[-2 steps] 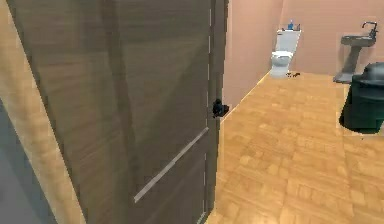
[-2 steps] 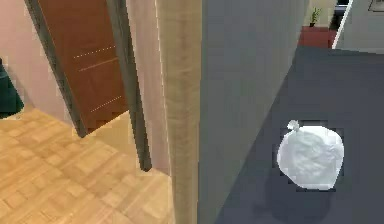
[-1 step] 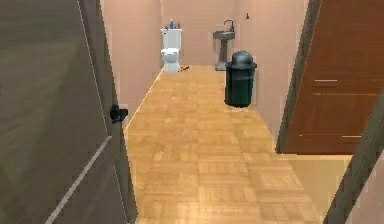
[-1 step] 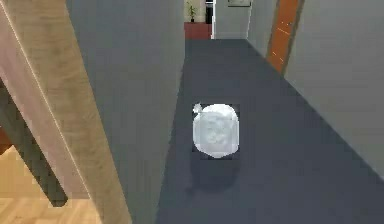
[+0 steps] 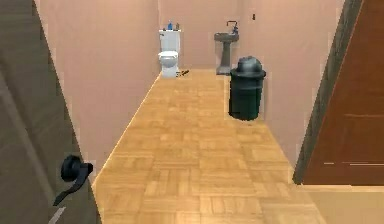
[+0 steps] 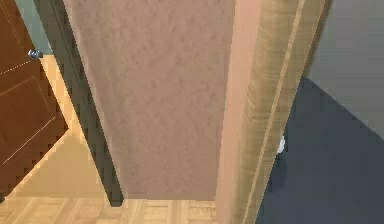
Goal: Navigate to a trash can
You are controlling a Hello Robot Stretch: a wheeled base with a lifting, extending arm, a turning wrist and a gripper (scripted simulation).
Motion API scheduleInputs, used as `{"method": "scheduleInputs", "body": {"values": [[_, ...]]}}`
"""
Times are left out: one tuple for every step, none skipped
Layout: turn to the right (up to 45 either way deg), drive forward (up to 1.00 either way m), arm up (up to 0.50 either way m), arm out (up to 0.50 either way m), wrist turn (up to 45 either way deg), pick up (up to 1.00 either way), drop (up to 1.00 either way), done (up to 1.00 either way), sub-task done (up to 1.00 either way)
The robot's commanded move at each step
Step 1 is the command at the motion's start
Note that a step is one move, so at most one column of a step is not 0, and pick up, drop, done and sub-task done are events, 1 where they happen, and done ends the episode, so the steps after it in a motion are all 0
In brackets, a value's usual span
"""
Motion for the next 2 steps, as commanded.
{"method": "scheduleInputs", "body": {"values": [[6.0, 0.00, 0.00, 0.00, 0.0, 0.00, 0.00, 0.00, 0.00], [0.0, 1.00, 0.00, 0.00, 0.0, 0.00, 0.00, 0.00, 0.00]]}}
